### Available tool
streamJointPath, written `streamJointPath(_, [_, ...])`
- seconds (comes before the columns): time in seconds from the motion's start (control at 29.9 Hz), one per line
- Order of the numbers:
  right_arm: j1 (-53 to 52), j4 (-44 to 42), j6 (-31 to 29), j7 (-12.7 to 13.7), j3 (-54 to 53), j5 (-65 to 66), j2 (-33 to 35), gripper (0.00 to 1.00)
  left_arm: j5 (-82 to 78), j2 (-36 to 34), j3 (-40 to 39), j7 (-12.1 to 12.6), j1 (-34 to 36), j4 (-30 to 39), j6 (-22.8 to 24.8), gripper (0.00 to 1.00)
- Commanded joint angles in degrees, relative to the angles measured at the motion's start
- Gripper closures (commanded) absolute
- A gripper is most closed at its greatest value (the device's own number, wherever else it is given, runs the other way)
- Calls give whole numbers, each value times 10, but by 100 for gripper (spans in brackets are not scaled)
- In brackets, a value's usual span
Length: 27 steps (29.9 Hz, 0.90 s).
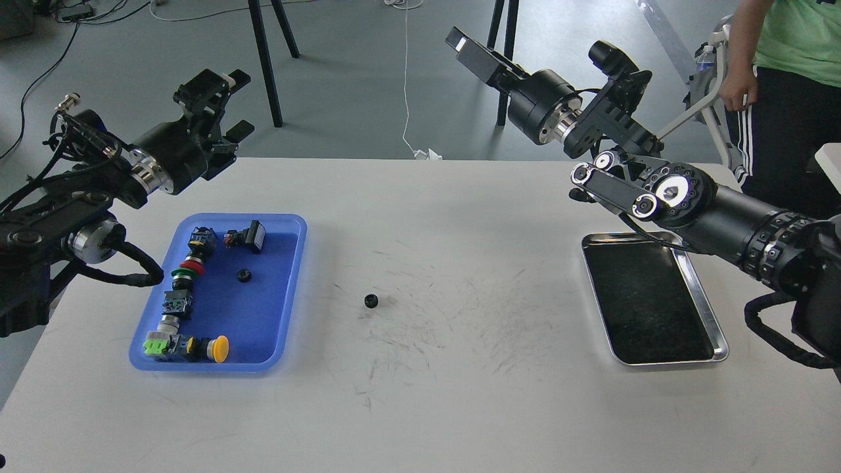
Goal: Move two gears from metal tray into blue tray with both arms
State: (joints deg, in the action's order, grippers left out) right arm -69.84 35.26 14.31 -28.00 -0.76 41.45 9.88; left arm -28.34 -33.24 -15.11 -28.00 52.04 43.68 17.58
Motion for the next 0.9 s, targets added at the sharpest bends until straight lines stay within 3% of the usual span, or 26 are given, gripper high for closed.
streamJointPath(0.0, [0,-2,-1,0,-11,-48,32,5,-43,-4,0,0,3,48,-3,3])
streamJointPath(0.07, [3,-4,0,0,-12,-69,46,5,-70,-13,4,0,4,92,-4,3])
streamJointPath(0.53, [40,-3,3,0,-19,-83,89,5,-408,-39,14,0,11,187,-5,2])
streamJointPath(0.74, [45,-4,3,0,-18,-83,95,5,-447,-61,16,0,12,227,21,2])
streamJointPath(0.87, [45,-4,3,0,-19,-83,96,5,-462,-55,15,0,10,256,-1,3])
